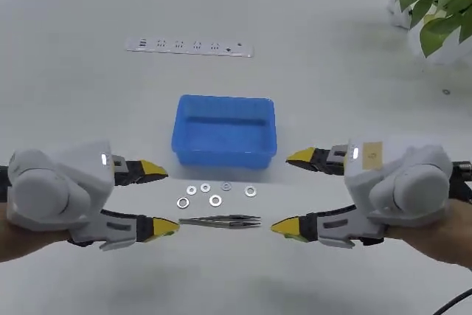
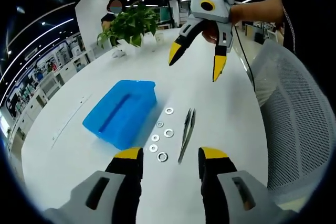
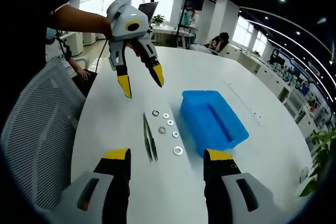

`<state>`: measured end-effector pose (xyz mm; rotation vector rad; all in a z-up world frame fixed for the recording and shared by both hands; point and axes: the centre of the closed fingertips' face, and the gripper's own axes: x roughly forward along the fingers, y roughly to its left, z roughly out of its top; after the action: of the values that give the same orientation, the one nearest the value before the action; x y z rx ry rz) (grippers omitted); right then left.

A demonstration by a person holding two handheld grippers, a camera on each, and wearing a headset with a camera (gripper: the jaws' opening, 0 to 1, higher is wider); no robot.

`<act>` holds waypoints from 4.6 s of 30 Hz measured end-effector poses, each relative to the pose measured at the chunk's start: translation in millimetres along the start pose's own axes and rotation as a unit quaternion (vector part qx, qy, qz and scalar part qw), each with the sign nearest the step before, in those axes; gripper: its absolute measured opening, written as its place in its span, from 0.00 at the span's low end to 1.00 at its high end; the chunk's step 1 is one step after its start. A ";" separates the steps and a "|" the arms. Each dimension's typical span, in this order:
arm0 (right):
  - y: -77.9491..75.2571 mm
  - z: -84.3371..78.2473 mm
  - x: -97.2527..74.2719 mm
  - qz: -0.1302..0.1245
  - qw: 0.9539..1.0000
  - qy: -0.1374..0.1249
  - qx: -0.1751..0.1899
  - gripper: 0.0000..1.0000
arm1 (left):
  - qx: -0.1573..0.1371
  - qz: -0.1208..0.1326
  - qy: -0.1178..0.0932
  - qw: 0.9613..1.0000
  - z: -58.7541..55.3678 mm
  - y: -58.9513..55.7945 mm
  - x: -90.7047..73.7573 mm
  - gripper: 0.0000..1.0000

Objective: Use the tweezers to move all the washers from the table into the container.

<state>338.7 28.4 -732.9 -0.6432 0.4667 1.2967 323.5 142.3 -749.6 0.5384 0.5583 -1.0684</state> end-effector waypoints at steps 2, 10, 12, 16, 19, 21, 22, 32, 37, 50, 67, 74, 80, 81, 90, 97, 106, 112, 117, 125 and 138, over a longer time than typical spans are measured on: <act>3.1 -1.2 5.2 0.009 1.000 0.004 -0.005 0.54 | 0.006 -0.005 0.004 1.000 -1.3 -1.1 4.1 0.45; 11.7 -6.1 24.2 0.044 0.998 0.022 -0.025 0.44 | 0.016 -0.035 0.022 0.999 -10.1 -6.6 17.0 0.35; 12.8 -6.6 26.8 0.050 0.998 0.023 -0.027 0.42 | 0.017 -0.041 0.024 0.999 -11.2 -7.6 19.9 0.33; 16.7 -8.7 36.1 0.066 0.997 0.031 -0.036 0.39 | 0.015 -0.054 0.031 0.998 -16.2 -9.6 26.4 0.30; 18.0 -10.1 42.2 0.072 0.996 0.034 -0.040 0.35 | 0.017 -0.055 0.043 0.997 -23.0 -7.2 31.2 0.28; 19.1 -11.4 47.0 0.076 0.996 0.036 -0.041 0.34 | 0.014 -0.062 0.046 0.997 -23.5 -8.9 32.9 0.26; 20.6 -12.5 49.1 0.081 0.995 0.037 -0.039 0.33 | 0.015 -0.064 0.047 0.997 -24.1 -9.2 33.9 0.26; 26.3 -23.5 71.0 0.101 0.992 0.051 -0.047 0.28 | 0.025 -0.083 0.073 0.994 -37.6 -8.7 45.8 0.19; 29.4 -25.1 77.0 0.111 0.992 0.050 -0.041 0.26 | 0.028 -0.091 0.077 0.992 -38.0 -11.2 48.5 0.16; 32.0 -28.9 83.1 0.107 0.993 0.049 -0.032 0.17 | 0.018 -0.097 0.081 0.992 -40.5 -11.0 51.1 0.07; 32.1 -30.2 81.5 0.101 0.992 0.060 -0.050 0.16 | 0.030 -0.109 0.044 0.993 -3.2 -17.0 31.5 0.06; 32.6 -32.1 79.5 0.100 0.991 0.064 -0.061 0.15 | 0.038 -0.113 0.033 0.992 16.6 -19.6 25.4 0.06; 32.8 -30.6 77.8 0.100 0.991 0.063 -0.062 0.13 | 0.045 -0.112 0.023 0.992 29.5 -20.5 21.8 0.05; 32.7 -29.9 77.5 0.099 0.991 0.063 -0.062 0.12 | 0.044 -0.112 0.021 0.993 31.4 -20.1 21.1 0.05; 33.1 -17.9 73.3 0.094 0.993 0.044 -0.055 0.12 | 0.050 -0.108 -0.003 0.993 56.2 -19.7 11.2 0.05; 35.4 -7.1 71.6 0.091 0.994 0.031 -0.050 0.11 | 0.055 -0.105 -0.013 0.993 70.0 -23.4 3.2 0.05; 43.5 2.3 74.2 0.094 0.994 0.022 -0.045 0.11 | 0.060 -0.110 -0.020 0.992 79.4 -30.3 -1.1 0.05; 52.7 3.7 76.9 0.101 0.994 0.019 -0.040 0.11 | 0.062 -0.123 -0.023 0.990 81.6 -38.7 1.1 0.05; 58.4 -2.1 79.2 0.107 0.993 0.027 -0.040 0.11 | 0.073 -0.133 -0.023 0.988 79.7 -45.2 8.7 0.05; 59.1 -5.5 76.8 0.109 0.993 0.024 -0.033 0.10 | 0.066 -0.144 -0.042 0.986 82.8 -49.6 13.3 0.06; 53.5 -0.8 77.9 0.104 0.994 0.019 -0.035 0.11 | 0.072 -0.137 -0.044 0.987 82.3 -43.1 12.6 0.05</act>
<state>303.7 92.0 -793.4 -0.6930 0.5324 1.5052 302.1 63.8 -702.8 0.5484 0.4888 -1.3944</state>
